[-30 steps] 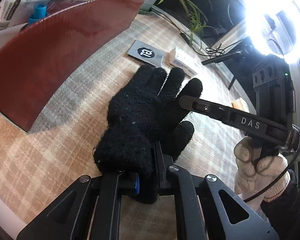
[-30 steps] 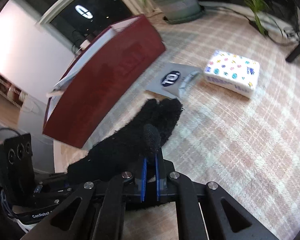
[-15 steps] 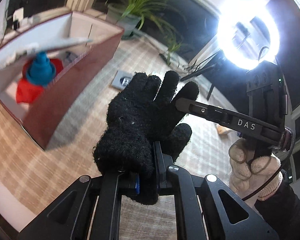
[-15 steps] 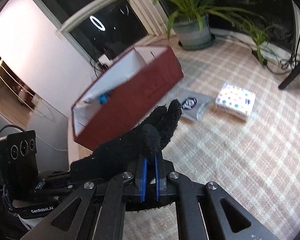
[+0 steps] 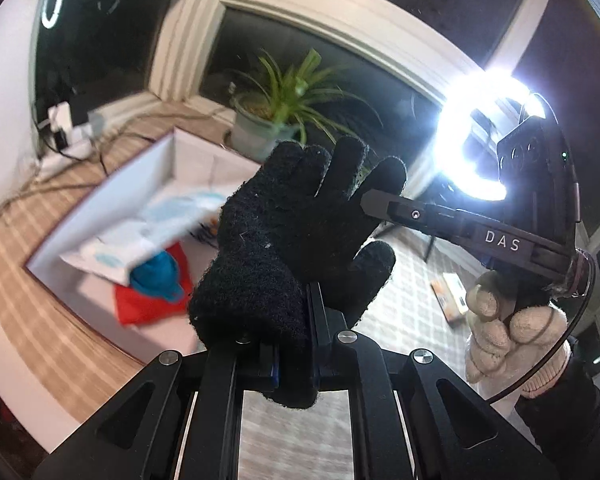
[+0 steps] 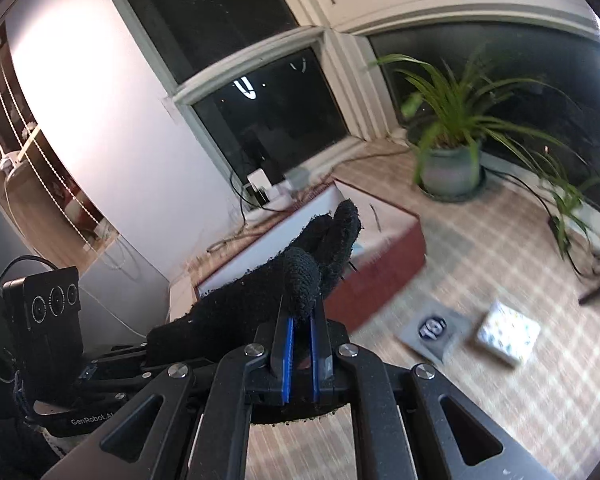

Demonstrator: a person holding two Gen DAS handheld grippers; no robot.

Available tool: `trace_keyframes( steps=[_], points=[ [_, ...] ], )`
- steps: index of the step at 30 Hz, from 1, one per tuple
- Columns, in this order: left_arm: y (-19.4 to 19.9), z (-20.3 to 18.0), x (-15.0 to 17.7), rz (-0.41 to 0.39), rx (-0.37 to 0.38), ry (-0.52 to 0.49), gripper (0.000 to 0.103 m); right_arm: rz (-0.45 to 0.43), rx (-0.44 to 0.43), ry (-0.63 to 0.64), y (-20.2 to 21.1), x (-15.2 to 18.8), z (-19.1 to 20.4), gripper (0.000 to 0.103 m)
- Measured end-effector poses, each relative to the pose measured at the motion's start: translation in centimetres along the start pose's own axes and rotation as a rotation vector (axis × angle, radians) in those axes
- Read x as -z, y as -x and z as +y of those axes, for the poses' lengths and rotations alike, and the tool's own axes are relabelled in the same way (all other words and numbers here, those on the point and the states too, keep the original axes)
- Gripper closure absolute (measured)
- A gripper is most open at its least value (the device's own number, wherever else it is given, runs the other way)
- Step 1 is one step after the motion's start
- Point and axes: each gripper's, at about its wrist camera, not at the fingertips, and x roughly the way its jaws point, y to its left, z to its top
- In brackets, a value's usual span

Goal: Organize soft objects
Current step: 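Carry both gloves into the box and open both tools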

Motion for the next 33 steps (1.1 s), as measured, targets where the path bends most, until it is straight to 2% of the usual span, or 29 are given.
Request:
trace_keyframes(
  steps=[9, 19, 25, 33],
  points=[
    [-0.1, 4.0, -2.7, -0.034, -0.088, 0.026, 0.094, 0.001, -0.02, 0.042, -4.7, -4.1, 2.5, 0.097],
    [-1.7, 6.4, -3.7, -0.02, -0.207, 0.002, 0.094, 0.064, 0.007, 0.067, -10.6, -5.7, 2.9, 0.097],
    [-3.7, 7.9, -3.8, 0.029, -0.22, 0.015, 0.094, 0.12, 0.049, 0.057, -14.5, -5.8, 2.0, 0.097],
    [-5.3, 8.1, -3.3, 0.064, -0.232, 0.012, 0.094, 0.17, 0.118, 0.083, -16.6, -5.3, 0.9, 0.096]
  ],
)
